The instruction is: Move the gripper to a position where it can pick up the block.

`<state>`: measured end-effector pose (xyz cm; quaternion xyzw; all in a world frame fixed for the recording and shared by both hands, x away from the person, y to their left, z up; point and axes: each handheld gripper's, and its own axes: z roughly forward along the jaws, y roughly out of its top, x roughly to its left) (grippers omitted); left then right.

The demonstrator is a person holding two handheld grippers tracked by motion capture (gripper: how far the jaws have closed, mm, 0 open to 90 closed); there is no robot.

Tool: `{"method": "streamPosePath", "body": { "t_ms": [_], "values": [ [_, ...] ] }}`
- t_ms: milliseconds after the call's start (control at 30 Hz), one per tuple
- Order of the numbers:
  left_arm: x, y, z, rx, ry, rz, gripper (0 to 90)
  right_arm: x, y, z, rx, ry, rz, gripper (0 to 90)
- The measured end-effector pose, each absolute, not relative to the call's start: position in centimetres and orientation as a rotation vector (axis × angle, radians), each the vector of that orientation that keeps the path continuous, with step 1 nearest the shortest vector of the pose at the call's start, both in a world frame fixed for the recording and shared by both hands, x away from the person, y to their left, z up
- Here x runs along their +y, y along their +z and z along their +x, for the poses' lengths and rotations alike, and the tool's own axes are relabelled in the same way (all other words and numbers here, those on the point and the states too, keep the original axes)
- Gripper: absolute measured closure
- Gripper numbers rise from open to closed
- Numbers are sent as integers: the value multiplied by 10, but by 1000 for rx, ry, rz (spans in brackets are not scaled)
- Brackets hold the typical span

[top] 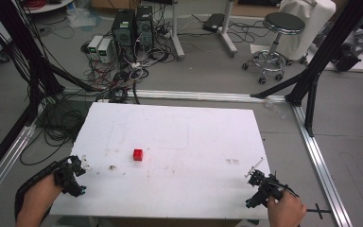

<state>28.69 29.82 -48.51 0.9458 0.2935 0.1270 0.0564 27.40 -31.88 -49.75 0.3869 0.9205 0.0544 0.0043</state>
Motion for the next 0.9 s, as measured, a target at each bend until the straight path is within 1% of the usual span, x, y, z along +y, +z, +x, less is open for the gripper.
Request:
{"method": "streamPosePath", "body": {
  "t_ms": [133,433,700,900],
  "values": [
    [293,-483,289,856,396,2870,216,-322,-497,273,2881,192,1217,105],
    [281,-471,299,670,404,2938,216,-325,-496,271,2871,205,1232,105],
    [273,-459,312,470,359,2996,216,-326,-496,271,2870,215,1233,105],
    [273,-454,322,386,328,3007,216,-325,-496,272,2871,211,1231,105]
  ]
}}
